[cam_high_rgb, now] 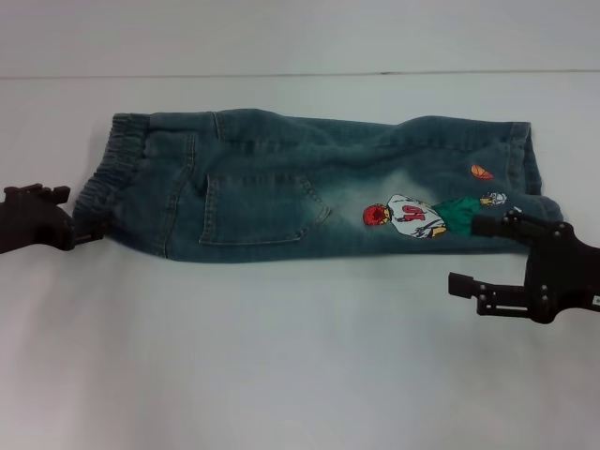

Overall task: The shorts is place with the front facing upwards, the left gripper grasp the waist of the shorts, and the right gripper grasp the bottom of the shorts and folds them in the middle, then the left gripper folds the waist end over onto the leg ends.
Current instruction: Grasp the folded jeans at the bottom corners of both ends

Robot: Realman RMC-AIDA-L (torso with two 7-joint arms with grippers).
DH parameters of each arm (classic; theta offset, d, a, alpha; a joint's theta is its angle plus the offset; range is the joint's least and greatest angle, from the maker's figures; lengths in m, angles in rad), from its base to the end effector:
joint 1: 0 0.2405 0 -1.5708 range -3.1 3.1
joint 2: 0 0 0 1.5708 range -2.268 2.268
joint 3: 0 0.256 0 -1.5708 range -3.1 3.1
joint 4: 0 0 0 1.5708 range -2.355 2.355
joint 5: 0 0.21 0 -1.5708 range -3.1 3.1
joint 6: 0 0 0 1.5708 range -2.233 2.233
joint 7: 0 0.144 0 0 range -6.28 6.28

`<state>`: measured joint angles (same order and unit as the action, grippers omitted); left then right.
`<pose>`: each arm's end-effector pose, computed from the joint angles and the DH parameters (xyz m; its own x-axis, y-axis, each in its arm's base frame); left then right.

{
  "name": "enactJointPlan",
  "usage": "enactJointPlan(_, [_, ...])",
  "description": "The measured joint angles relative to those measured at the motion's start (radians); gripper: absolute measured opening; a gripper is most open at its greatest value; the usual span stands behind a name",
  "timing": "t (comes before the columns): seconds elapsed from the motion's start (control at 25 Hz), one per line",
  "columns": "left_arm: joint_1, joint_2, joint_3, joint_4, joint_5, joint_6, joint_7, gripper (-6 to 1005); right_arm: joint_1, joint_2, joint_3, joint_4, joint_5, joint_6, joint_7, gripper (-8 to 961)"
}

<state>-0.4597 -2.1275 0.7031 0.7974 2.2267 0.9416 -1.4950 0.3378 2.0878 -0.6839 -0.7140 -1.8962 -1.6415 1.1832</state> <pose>-0.3426 0.3645 0.0234 0.8264 0.4916 0.2747 0.5356 -0.5354 -0.6530 0.2981 0.2809 0.0145 0.7945 -0.2263 -0.5636 -0.4212 -0.8738 -0.2430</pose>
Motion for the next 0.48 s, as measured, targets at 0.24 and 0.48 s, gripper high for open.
enactJointPlan(0.24, [-0.001, 0.008, -0.001, -0.001, 0.002, 0.051, 0.000, 727, 0.000, 0.000, 0.007, 0.000, 0.002, 0.001, 0.001, 946])
enactJointPlan(0.48, [-0.008, 0.014, -0.004, -0.001, 0.004, 0.068, 0.000, 613, 0.006, 0.000, 0.006, -0.001, 0.005, 0.006, 0.001, 946])
